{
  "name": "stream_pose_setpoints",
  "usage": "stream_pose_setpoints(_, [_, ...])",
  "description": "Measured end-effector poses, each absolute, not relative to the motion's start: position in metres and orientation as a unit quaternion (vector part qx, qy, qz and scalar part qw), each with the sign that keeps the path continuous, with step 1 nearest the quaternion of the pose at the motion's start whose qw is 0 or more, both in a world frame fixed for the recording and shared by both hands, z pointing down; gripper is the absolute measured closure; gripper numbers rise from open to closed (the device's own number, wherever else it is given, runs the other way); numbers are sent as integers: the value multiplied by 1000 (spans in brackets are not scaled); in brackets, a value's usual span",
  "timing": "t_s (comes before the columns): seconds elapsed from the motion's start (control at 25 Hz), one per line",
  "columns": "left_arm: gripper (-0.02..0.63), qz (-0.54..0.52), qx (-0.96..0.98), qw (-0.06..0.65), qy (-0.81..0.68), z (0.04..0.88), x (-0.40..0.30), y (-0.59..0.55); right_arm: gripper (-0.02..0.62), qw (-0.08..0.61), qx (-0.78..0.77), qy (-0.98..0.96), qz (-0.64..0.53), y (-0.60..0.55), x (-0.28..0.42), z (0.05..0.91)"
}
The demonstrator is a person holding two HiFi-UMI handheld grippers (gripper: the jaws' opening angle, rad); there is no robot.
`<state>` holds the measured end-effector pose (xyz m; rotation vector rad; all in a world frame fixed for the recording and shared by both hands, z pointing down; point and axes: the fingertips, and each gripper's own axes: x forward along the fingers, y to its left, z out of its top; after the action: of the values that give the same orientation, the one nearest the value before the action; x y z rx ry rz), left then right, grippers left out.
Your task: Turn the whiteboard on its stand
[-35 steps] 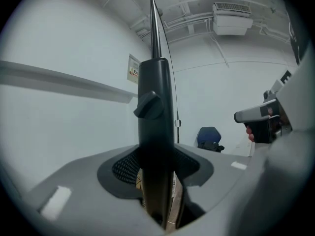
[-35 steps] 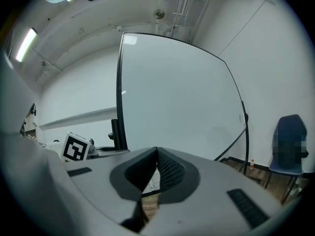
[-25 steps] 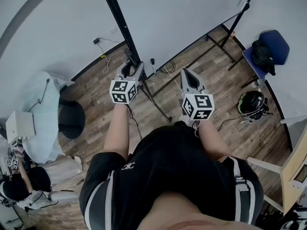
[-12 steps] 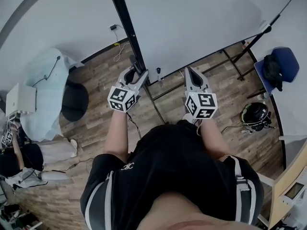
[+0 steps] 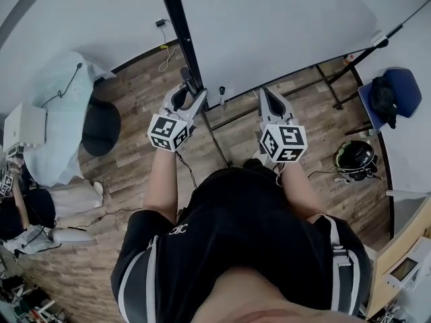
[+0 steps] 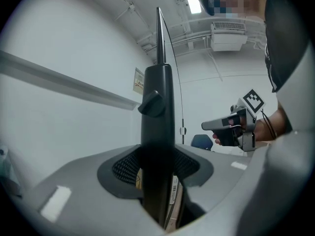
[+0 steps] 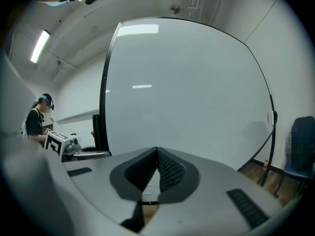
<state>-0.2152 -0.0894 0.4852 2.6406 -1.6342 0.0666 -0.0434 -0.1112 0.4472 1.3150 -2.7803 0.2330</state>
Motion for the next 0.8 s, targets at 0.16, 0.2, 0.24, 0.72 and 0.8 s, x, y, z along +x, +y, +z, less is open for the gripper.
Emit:
stream_pose_setpoints(0.16, [417, 18, 835, 20, -549, 484, -215, -90, 589, 29, 428, -900, 84, -115, -32, 451])
stream_pose_setpoints(0.2, [417, 23, 831, 22, -555, 485, -215, -90, 589, 28, 428, -899, 85, -115, -30, 451])
stream_pose_setpoints(0.24, [417, 31, 826, 25, -562, 486, -215, -90, 589, 27, 428, -899, 86, -116, -29, 452])
stream_pose_setpoints(0.72, [598, 44, 730, 38, -681, 448, -226, -28, 589, -2, 402, -911, 93, -101, -55, 448])
stream_pose_setpoints(0.8, [598, 31, 726, 50, -685, 440, -222, -27, 589, -7, 406, -909, 88, -100, -57, 446])
